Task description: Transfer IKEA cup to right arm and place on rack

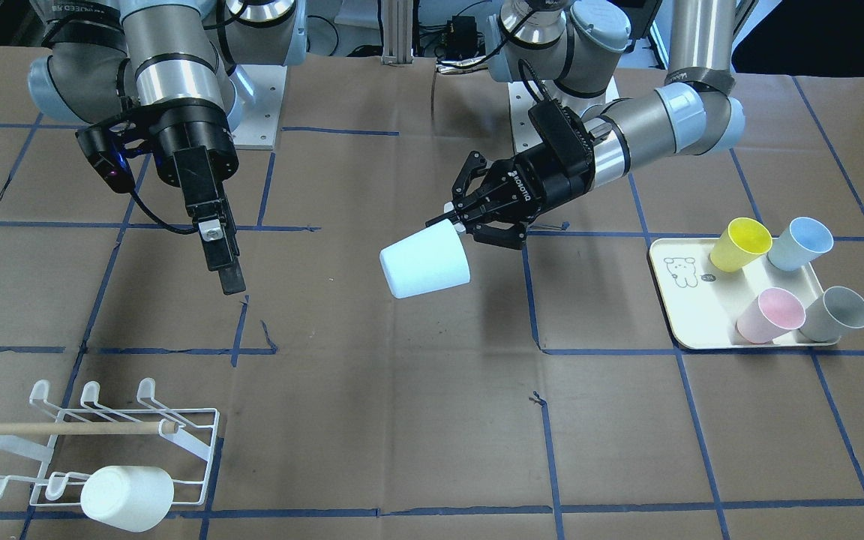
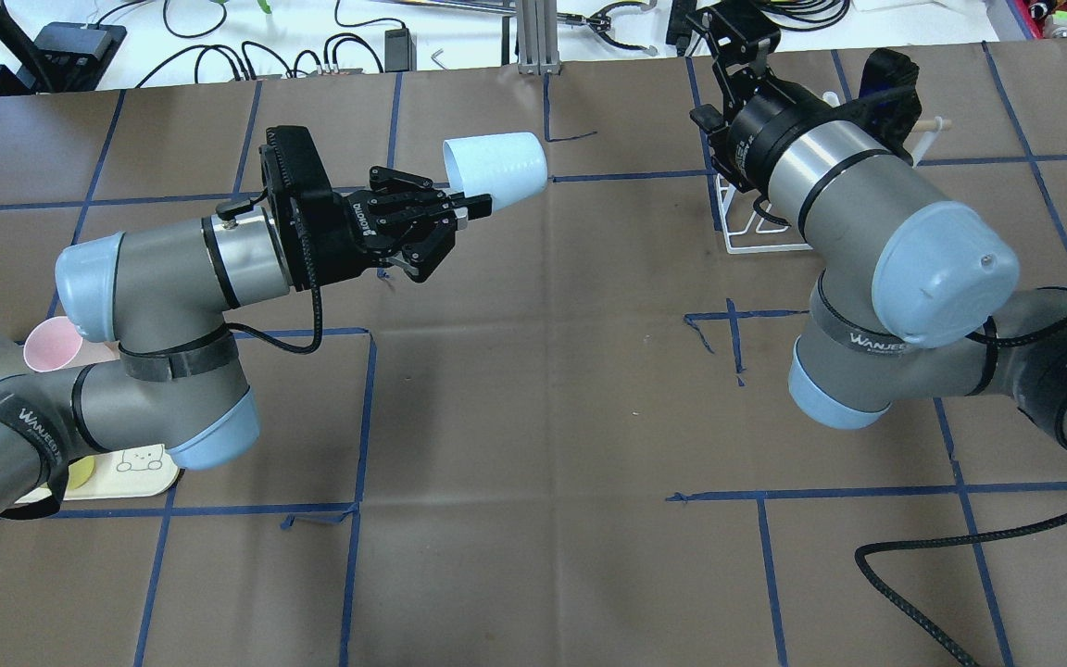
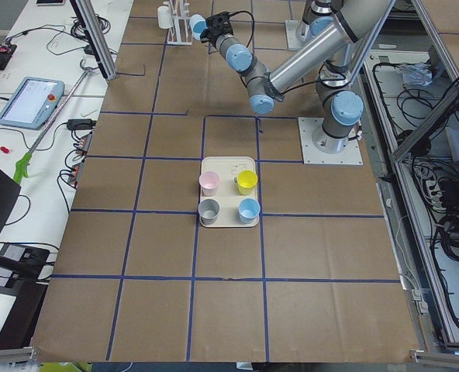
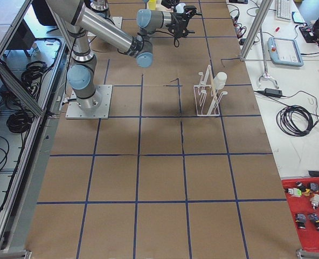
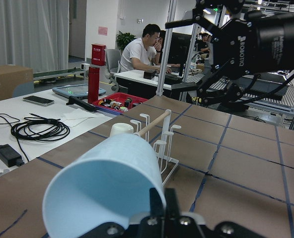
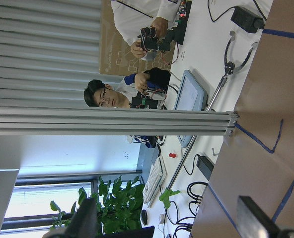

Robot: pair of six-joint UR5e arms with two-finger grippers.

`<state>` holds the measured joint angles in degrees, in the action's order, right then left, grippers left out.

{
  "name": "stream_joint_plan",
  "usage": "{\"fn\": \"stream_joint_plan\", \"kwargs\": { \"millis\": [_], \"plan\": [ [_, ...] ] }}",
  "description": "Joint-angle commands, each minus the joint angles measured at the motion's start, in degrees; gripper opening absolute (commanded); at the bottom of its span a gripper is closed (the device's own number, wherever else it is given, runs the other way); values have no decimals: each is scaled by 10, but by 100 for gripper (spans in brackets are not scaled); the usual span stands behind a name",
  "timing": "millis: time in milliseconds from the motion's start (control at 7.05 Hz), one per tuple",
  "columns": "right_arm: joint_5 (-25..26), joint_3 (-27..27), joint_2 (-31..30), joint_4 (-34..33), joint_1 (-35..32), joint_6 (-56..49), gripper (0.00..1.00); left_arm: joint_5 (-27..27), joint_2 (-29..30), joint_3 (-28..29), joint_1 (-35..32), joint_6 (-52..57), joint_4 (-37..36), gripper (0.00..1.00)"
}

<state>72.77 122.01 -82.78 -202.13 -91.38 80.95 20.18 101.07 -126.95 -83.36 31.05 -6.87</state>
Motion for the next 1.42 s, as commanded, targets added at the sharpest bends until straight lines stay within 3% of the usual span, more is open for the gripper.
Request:
{"fn": "stream_joint_plan", "kwargs": {
  "millis": [0,284,709,1277],
  "plan": [
    [2,11,9,25,-3,6,100,27,9,1,-32,-40,-38,1],
    [13,28,7,55,-30,7,100,64,13,7,-49,-51,-44,1],
    [12,64,-15,86,-49,61,100,64,14,10,-50,-57,-48,1],
    [3,50,-26,108,-80,83,100,64,13,10,-51,-62,-52,1]
  ]
}}
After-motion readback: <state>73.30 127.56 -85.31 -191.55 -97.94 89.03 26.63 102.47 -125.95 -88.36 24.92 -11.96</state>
